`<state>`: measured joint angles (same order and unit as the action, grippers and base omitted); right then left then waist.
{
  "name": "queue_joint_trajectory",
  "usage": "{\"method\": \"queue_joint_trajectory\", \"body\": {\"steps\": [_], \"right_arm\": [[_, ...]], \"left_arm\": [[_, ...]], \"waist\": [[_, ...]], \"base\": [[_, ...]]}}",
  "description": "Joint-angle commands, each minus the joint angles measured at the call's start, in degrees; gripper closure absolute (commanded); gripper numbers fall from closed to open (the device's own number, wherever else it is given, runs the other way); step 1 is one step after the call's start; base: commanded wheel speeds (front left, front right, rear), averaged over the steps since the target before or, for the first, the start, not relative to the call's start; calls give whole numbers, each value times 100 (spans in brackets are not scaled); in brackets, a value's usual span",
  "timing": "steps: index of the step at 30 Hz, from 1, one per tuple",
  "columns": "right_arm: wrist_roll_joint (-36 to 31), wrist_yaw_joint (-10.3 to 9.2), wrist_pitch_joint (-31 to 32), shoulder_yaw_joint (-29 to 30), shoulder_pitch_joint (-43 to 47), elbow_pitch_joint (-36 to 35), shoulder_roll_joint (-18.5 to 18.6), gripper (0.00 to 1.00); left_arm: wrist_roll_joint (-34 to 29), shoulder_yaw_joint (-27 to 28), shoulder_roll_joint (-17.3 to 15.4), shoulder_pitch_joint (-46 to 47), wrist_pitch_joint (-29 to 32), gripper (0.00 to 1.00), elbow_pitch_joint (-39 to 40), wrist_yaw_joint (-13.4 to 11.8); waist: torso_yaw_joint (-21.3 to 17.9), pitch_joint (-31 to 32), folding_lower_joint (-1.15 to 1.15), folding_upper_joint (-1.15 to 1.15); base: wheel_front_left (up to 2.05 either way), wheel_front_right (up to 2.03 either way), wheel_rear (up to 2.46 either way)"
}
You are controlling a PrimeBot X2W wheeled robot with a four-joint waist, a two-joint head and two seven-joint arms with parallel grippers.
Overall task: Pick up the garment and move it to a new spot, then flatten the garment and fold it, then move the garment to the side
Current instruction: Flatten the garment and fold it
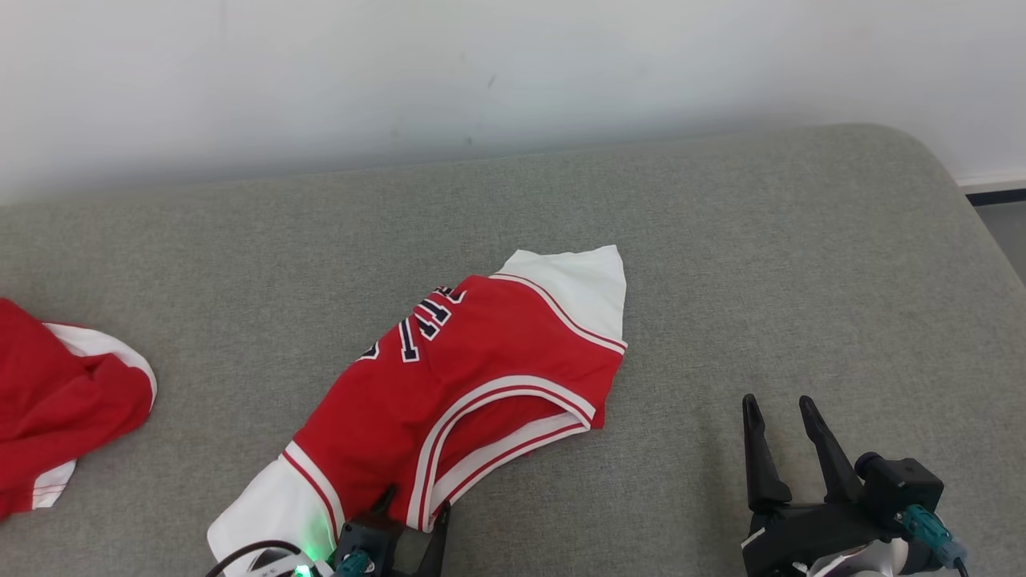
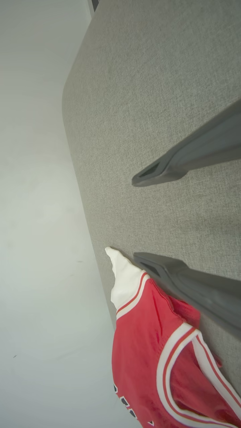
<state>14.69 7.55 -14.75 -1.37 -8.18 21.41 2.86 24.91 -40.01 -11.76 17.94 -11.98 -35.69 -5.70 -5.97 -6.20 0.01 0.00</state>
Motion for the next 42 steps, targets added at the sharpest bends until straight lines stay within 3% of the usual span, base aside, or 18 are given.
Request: {"method": "queue_joint_trajectory", "body": {"steps": [1, 2, 3, 4, 7, 11, 22, 27, 28, 30, 36, 42], "right_arm": [[13, -13, -34, -16, -38, 10, 5, 0], [6, -13, -34, -18, -31, 16, 5, 0], [-2, -13, -32, -12, -17, 23, 7, 0], [-11, -13, -33, -6, 0, 25, 6, 0], [-25, -13, -34, 40, 58, 33, 4, 0], [5, -13, -40, 61, 182, 82, 6, 0], [211, -13, -52, -31, 398, 156, 8, 0], [253, -13, -55, -77, 399, 180, 5, 0], [260, -13, -56, -77, 386, 184, 7, 0], [266, -13, -56, -85, 354, 196, 10, 0], [208, -13, -58, -41, 288, 205, 7, 0], [212, -13, -49, -86, 246, 198, 7, 0]], "left_arm": [[63, 16, 48, 73, -34, 0, -100, 34], [93, 13, 84, 95, -45, 5, -229, 80], [117, 23, 120, 118, -77, 60, -335, 117], [138, 37, 157, 153, -115, 100, -425, 149], [179, 134, 191, 234, -215, 100, -562, 200], [244, 415, -29, 279, -306, 100, -400, 165], [516, 1014, -1231, -504, 33, 100, 1052, -215], [602, 1050, -1456, -910, 304, 100, 1599, -352], [650, 1065, -1430, -978, 328, 88, 1710, -386], [622, 1040, -1414, -1101, 350, 0, 1872, -492], [506, 923, -1247, -1132, 296, 0, 2492, -665], [576, 615, -965, -1159, 395, 0, 2891, -536]], "waist": [[-51, -20, -1, 0], [-57, -10, -1, 0], [-58, 6, -1, 0], [-49, 20, -1, 0], [39, 89, -1, 0], [300, 309, -1, 0], [847, 696, -1, 0], [906, 671, -1, 0], [913, 658, -1, 0], [915, 636, -1, 0], [924, 590, -1, 0], [872, 534, -1, 0]], "base": [[0, 0, 0], [0, 0, 0], [0, 0, 0], [0, 0, 0], [0, 0, 0], [0, 0, 0], [0, 0, 0], [0, 0, 0], [0, 0, 0], [0, 0, 0], [0, 0, 0], [0, 0, 0]]}}
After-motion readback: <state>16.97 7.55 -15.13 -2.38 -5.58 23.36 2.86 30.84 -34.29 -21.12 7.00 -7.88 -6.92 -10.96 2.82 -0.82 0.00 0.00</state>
